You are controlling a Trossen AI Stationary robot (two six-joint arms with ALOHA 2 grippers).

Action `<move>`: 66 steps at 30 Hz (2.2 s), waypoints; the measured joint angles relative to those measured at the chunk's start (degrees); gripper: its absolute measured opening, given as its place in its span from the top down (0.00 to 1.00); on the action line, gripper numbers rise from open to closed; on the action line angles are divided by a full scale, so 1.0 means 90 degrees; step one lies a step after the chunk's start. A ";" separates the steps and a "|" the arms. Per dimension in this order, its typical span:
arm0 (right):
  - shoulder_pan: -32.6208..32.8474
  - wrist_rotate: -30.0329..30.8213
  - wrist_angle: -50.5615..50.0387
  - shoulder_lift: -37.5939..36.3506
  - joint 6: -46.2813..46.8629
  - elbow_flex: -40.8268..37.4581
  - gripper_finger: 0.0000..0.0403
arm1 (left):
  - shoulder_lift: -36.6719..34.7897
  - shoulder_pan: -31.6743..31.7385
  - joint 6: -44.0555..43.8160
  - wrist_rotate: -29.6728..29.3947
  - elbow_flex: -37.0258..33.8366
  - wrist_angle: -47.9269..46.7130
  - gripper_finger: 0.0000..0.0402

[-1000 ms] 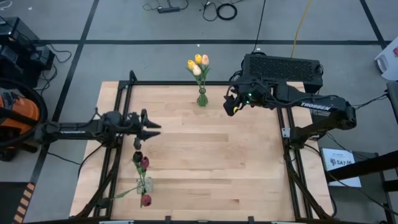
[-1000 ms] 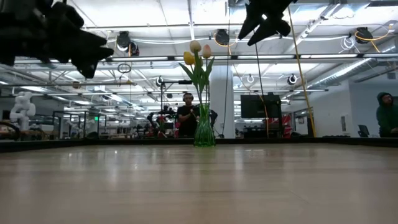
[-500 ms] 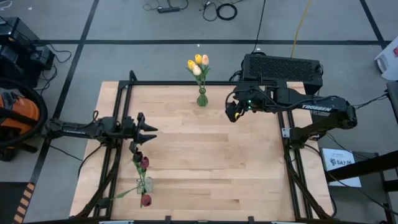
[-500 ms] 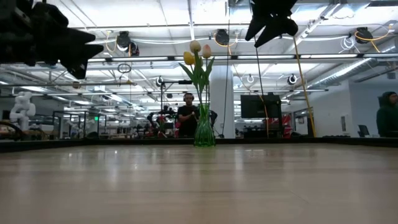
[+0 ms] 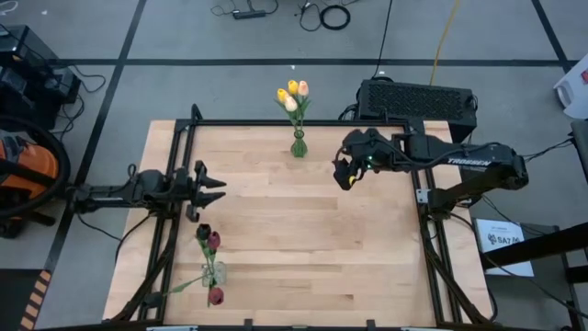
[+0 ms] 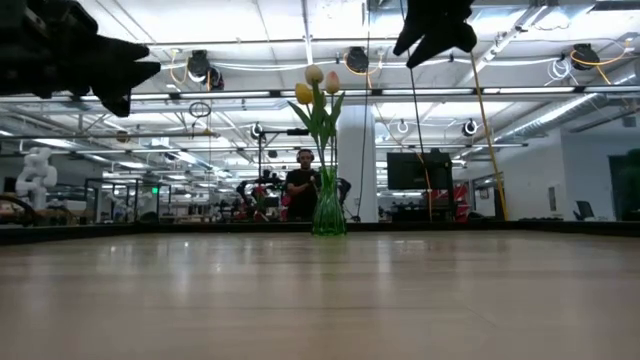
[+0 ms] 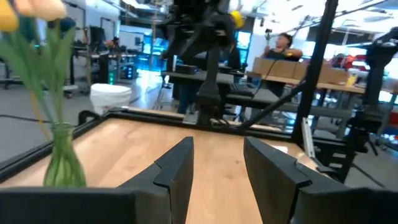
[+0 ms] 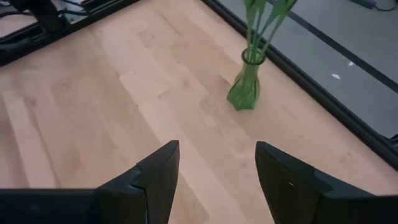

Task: Sort flowers into vase by color
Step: Return to Home Position

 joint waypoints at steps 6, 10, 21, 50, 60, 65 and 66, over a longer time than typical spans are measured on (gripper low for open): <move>0.0102 0.0004 -0.0013 0.0000 -0.0003 0.0000 0.49 | 0.0000 0.0185 -0.0180 0.0567 -0.0106 -0.0054 0.63; 0.0101 0.0005 -0.0006 0.0000 -0.0030 0.0000 0.49 | 0.0000 0.0190 -0.0175 0.0636 -0.0265 0.0162 0.63; 0.0101 -0.0487 0.0883 -0.0011 -0.0966 -0.0431 0.49 | 0.0005 0.0193 -0.0175 0.0350 -0.0274 -0.0082 0.63; 0.0424 -0.1816 0.6186 -0.5575 -0.0158 -0.8155 0.50 | 0.0024 0.0193 -0.0177 0.0338 -0.0274 -0.0066 0.63; 0.0557 -0.1757 0.5398 -0.7323 -0.1260 -0.8272 0.50 | 0.0024 0.0192 -0.0179 0.0338 -0.0274 -0.0068 0.63; 0.0557 -0.1690 0.5412 -0.7730 -0.1666 -0.8272 0.50 | 0.0024 0.0192 -0.0180 0.0338 -0.0274 -0.0069 0.63; 0.0557 -0.1646 0.5414 -0.7760 -0.1648 -0.8272 0.50 | 0.0024 0.0192 -0.0177 0.0338 -0.0274 -0.0069 0.63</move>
